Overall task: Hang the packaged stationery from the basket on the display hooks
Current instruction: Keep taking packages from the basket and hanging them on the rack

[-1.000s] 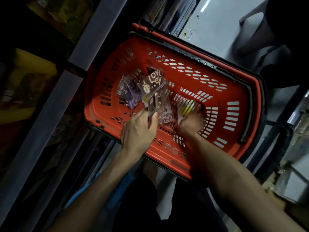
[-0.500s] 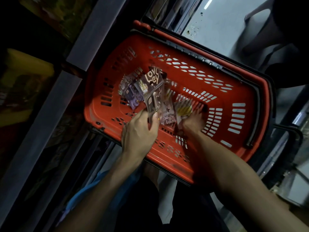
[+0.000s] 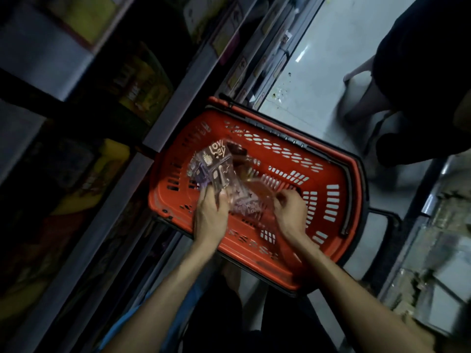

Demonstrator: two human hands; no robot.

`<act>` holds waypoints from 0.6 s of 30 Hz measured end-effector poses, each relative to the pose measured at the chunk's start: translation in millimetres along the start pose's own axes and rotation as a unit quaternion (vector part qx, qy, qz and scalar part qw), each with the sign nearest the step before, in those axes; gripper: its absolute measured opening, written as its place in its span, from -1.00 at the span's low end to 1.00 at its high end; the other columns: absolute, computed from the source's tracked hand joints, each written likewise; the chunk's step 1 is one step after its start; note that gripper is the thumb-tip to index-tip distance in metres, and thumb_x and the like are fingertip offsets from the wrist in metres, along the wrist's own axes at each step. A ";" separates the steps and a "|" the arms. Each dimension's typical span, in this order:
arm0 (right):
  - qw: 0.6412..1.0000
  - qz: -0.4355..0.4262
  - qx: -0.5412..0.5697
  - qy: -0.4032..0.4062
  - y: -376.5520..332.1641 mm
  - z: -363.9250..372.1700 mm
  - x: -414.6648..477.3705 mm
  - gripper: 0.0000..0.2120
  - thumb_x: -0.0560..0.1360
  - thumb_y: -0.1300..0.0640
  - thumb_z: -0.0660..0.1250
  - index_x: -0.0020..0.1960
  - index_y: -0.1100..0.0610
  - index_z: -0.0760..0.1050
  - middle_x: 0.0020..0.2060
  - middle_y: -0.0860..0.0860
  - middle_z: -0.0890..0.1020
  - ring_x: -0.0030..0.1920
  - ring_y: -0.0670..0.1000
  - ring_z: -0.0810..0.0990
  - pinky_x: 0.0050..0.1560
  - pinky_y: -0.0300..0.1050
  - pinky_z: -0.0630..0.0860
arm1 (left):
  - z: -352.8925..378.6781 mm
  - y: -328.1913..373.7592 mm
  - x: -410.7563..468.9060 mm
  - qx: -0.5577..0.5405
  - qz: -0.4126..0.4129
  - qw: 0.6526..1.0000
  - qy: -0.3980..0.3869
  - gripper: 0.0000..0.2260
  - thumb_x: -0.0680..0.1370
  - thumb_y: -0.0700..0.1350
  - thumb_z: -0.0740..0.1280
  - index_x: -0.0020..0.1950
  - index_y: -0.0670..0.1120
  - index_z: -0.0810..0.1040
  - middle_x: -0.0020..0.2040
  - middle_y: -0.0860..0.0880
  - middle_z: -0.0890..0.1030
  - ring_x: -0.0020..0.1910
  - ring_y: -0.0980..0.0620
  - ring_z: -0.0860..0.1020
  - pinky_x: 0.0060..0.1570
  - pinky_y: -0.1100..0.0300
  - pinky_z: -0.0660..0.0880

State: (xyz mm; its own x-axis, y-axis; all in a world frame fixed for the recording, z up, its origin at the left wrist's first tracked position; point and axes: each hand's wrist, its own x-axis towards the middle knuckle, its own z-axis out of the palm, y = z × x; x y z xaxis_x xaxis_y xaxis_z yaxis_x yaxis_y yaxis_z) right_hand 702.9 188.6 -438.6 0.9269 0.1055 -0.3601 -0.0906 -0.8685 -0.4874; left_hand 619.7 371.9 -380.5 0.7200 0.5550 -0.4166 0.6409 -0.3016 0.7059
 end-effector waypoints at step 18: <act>0.867 -0.483 0.000 0.120 -53.4 -212.0 -62.1 -0.75 0.58 0.20 0.48 0.22 0.27 0.67 0.33 0.21 0.60 0.42 0.19 0.54 0.28 0.18 0.58 | -63.7 123.1 -40.7 -0.405 -0.110 0.875 -0.239 -0.50 0.41 -0.23 0.58 0.28 -0.29 0.53 0.11 -0.28 0.73 -0.01 -0.20 0.74 -0.07 -0.01 0.72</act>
State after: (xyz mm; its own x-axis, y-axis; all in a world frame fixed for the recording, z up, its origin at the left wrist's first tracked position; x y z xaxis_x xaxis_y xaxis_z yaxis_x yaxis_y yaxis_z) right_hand 727.4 125.7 -221.6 0.6195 0.6803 0.3917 0.7705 -0.4317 -0.4690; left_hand 652.3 361.7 -240.2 0.7563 0.0833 -0.6488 0.5185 0.5284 0.6723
